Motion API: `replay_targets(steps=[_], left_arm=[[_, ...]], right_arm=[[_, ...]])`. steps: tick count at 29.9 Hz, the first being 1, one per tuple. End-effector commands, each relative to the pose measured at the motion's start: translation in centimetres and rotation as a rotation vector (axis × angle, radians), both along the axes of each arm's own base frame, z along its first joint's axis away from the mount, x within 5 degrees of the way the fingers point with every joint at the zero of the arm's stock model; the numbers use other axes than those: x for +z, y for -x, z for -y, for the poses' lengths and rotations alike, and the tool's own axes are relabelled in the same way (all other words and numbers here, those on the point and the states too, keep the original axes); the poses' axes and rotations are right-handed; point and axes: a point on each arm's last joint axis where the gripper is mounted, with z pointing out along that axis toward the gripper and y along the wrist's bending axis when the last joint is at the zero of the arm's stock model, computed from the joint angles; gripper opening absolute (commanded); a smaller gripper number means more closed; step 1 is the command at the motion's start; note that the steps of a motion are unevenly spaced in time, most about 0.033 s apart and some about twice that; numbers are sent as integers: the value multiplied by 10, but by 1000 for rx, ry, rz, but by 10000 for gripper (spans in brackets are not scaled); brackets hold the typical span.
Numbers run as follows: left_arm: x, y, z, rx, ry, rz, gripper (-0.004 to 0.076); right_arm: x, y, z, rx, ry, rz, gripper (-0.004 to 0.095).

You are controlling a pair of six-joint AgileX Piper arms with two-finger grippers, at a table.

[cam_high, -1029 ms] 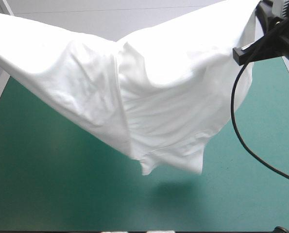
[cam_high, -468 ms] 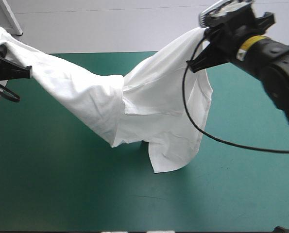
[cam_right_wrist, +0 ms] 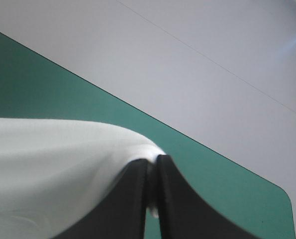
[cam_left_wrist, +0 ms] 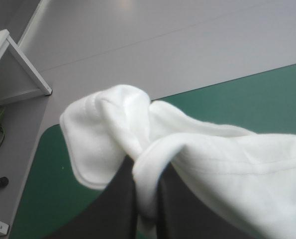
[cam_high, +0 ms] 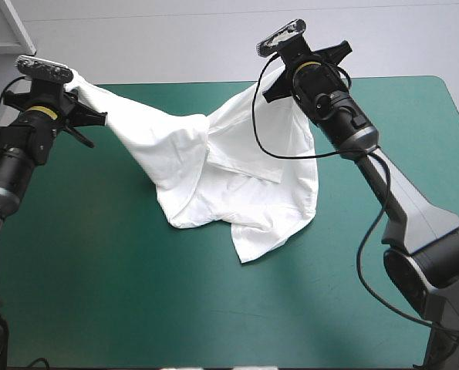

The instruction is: Fold the cloth

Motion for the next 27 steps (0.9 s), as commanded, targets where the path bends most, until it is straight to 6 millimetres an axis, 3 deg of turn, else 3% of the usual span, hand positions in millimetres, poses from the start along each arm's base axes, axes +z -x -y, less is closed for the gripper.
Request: replay_targets(steps=[1, 4, 7, 11, 13, 15, 17, 20, 27], left_arm=[[11, -16, 2, -13, 18, 161, 20], [-6, -34, 2, -18, 18, 175, 25], [-18, -47, 3, -9, 71, 188, 120], [-40, -65, 3, 3, 136, 192, 456], [-52, -72, 3, 5, 139, 169, 610], [-57, -73, 3, 2, 118, 137, 663], [-56, -70, 3, 5, 114, 115, 664], [-36, -55, 2, 10, 110, 114, 651], [25, 16, 1, 40, 118, 48, 648]], right_arm=[[17, -10, 10, 15, -25, 142, -17], [1, -26, 10, -7, -110, 131, 11], [-7, -35, 9, 9, -176, 134, 190], [-10, -42, 14, 11, -247, 132, 684], [-12, -42, 18, -26, -262, 104, 842], [-10, -37, 23, -56, -235, 72, 868], [-7, -30, 29, -86, -199, 33, 842], [4, -13, 39, -137, -174, -41, 777], [41, 46, 53, -98, -261, -218, 647]])
